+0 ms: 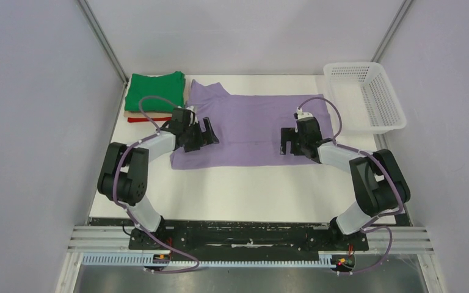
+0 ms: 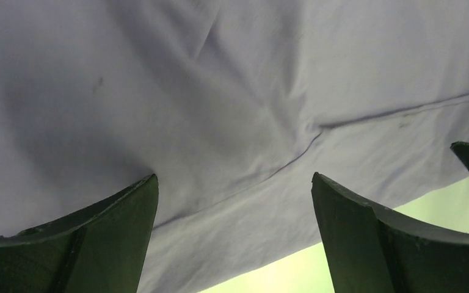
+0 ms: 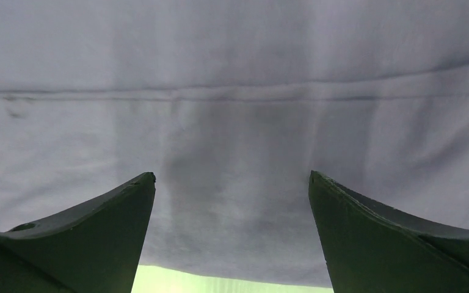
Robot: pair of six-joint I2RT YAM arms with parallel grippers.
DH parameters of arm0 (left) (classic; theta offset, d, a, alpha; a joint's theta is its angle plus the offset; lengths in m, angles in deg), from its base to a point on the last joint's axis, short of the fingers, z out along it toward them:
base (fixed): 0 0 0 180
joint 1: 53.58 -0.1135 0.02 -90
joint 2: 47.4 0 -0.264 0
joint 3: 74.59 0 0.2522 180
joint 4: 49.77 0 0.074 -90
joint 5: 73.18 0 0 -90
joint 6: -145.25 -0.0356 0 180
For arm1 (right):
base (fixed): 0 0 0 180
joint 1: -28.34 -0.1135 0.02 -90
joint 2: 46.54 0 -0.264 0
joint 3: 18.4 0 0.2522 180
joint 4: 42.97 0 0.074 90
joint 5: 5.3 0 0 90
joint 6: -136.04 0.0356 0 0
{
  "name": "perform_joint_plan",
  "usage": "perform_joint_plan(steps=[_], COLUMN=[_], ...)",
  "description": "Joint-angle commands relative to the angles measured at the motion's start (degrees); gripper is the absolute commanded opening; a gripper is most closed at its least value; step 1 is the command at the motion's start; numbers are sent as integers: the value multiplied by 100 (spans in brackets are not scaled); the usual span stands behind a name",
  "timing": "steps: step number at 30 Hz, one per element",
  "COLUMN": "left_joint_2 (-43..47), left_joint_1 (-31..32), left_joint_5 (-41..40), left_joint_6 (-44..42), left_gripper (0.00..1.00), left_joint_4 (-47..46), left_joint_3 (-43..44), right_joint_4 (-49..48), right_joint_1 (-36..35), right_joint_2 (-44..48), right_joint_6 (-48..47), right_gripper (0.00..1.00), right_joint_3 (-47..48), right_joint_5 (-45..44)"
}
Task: Fold and stack the t-shirts
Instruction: Fold the flattened tshirt in 1/3 of the way
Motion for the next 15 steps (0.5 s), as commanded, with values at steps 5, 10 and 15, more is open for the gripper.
perform_joint_plan(steps=[5,10,15], left_joint_2=[334,1085,2156], left_joint_1=[-11,49,410], left_joint_5=[-41,-51,-718], left_joint_6=[442,707,1072], left_gripper=[100,100,100], left_joint_4=[-276,-56,812], left_joint_3=[-1025,-1844,-2550], right_joint_4=[-187,368,943], right_joint_1=[11,-78,-195], right_joint_2=[234,866,1525], right_joint_6=[196,220,387], right_gripper=[98,98,98], right_joint_3=[-949,-1607,-2088], right_joint_5=[42,-30,53])
